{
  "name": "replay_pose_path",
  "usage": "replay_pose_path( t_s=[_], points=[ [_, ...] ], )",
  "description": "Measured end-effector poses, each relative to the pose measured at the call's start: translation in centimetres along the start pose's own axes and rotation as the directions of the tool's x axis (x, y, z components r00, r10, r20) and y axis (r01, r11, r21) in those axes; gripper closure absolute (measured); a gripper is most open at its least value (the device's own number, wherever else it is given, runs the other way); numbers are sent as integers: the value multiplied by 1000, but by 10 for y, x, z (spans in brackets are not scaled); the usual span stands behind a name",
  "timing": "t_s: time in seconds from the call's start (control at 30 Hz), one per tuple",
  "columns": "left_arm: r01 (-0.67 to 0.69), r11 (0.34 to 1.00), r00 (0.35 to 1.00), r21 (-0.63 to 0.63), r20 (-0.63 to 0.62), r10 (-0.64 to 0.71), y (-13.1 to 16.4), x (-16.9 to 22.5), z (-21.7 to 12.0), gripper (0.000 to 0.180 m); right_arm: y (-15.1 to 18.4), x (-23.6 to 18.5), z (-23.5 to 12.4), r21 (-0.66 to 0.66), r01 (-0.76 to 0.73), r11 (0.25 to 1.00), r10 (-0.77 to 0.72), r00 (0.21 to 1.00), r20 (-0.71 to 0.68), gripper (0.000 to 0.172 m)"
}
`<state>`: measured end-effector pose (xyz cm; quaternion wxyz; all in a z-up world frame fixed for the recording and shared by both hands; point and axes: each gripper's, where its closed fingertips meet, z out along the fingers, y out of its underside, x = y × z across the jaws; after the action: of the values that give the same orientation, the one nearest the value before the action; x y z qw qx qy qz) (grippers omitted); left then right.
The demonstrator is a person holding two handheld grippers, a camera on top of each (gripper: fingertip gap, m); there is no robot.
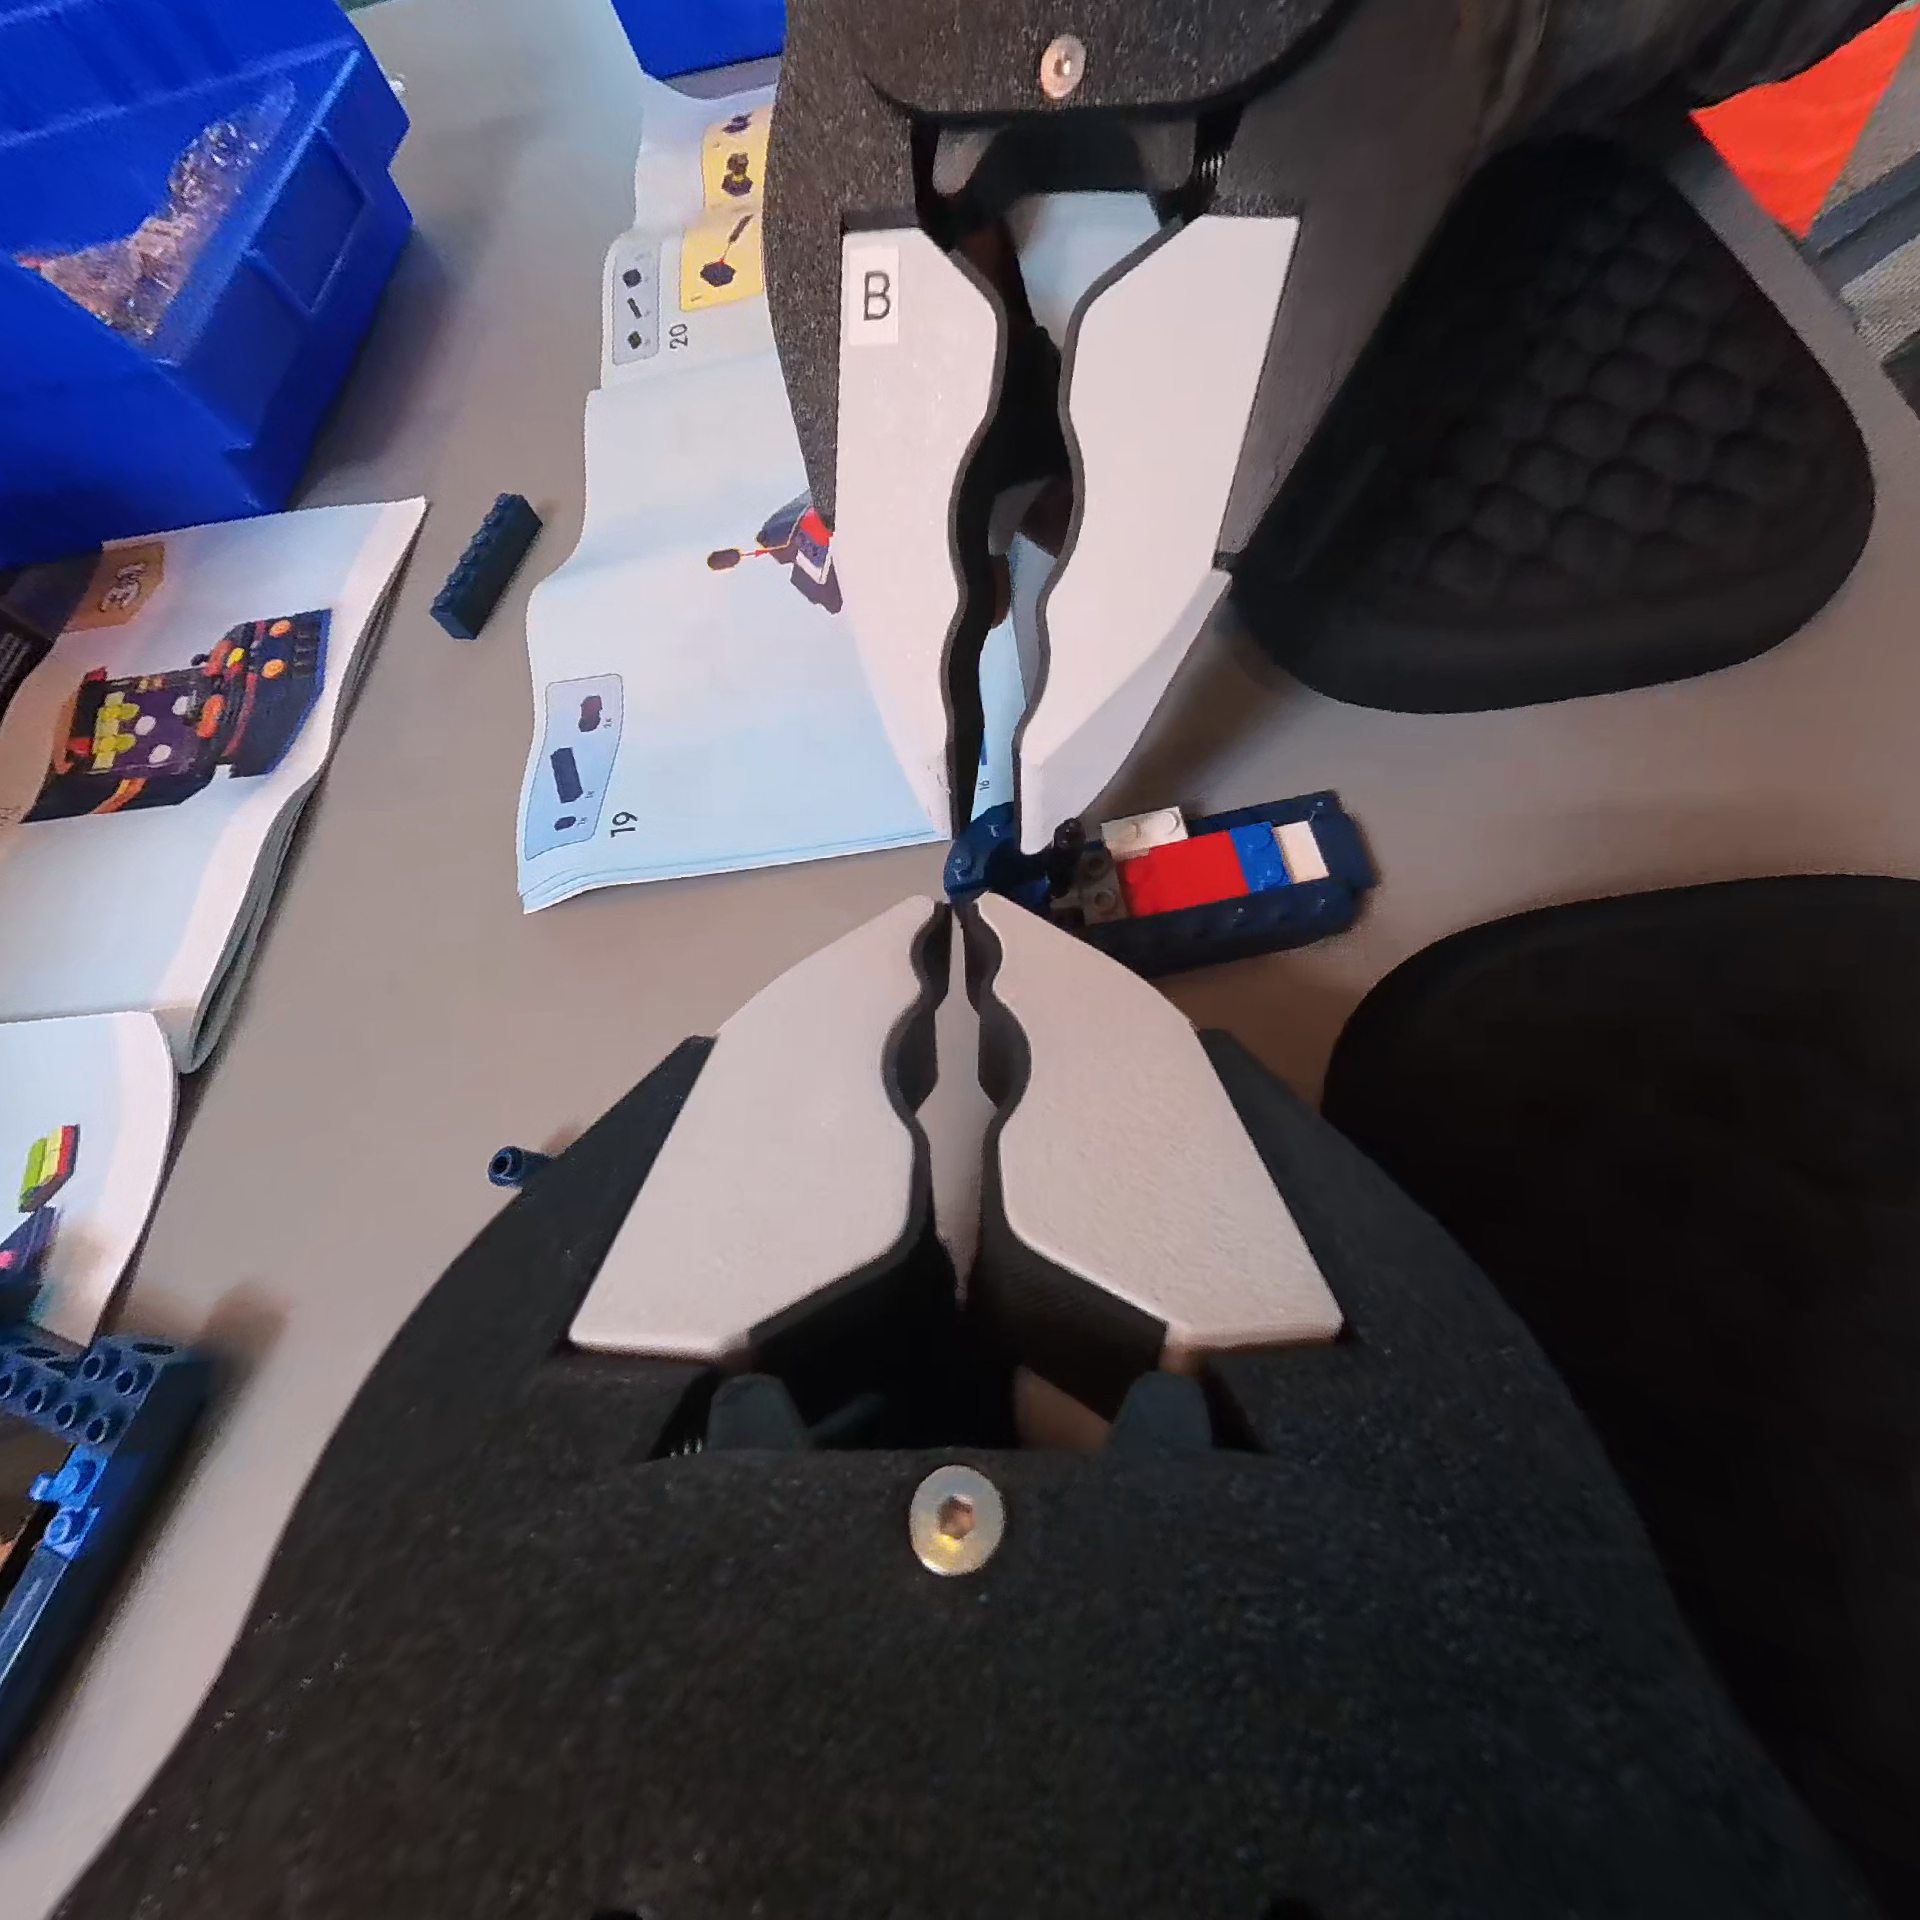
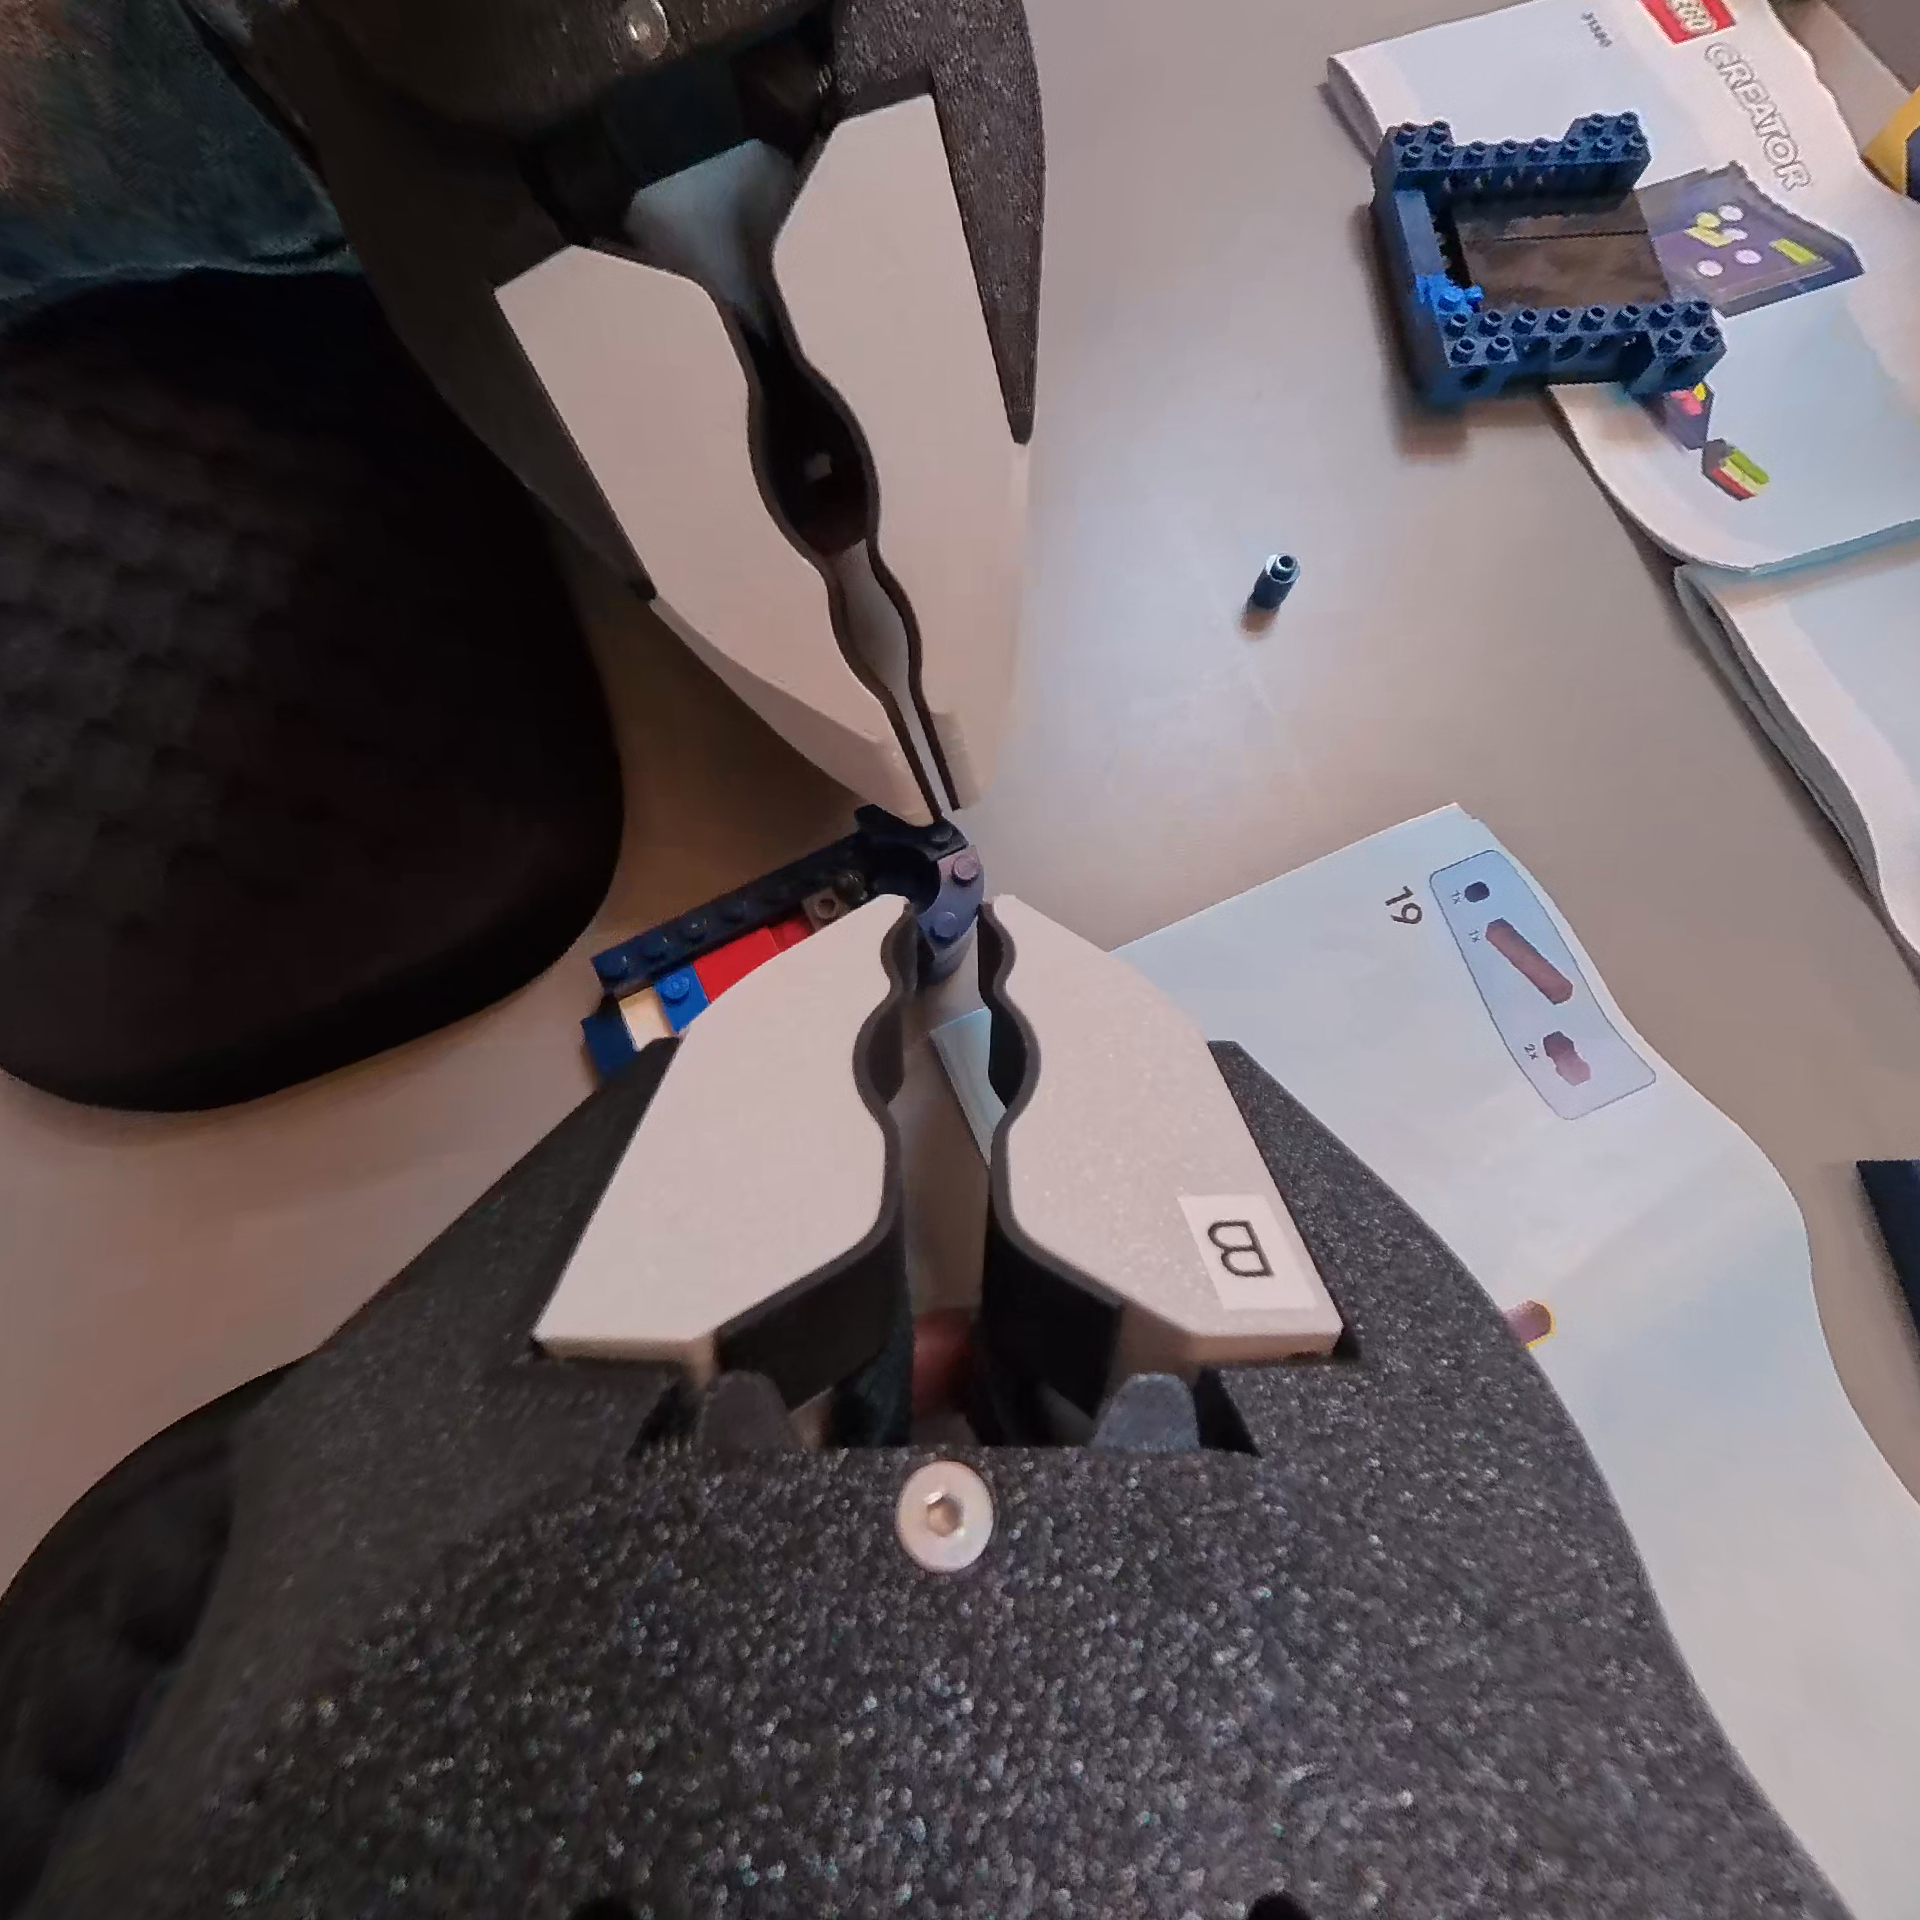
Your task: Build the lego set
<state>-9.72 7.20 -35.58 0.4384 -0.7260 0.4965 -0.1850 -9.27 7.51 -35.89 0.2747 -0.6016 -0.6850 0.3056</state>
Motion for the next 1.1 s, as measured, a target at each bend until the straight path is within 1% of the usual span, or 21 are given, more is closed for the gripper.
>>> replay_pose_path(
  t_s=[0.37,0.67,1.1],
  points=[
    [9,1000,1000,10,-14,-9,-1,4,0,180,2,0,1,-73,-3,997,6,999,39,162],
    [13,1000,1000,8,-13,-13,-1,5,0,180,4,-1,1,-172,11,985,-2,998,56,162],
    [25,1000,999,13,-22,-25,-2,6,-1,180,6,-1,2,-326,55,944,-35,997,69,162]
  ],
)
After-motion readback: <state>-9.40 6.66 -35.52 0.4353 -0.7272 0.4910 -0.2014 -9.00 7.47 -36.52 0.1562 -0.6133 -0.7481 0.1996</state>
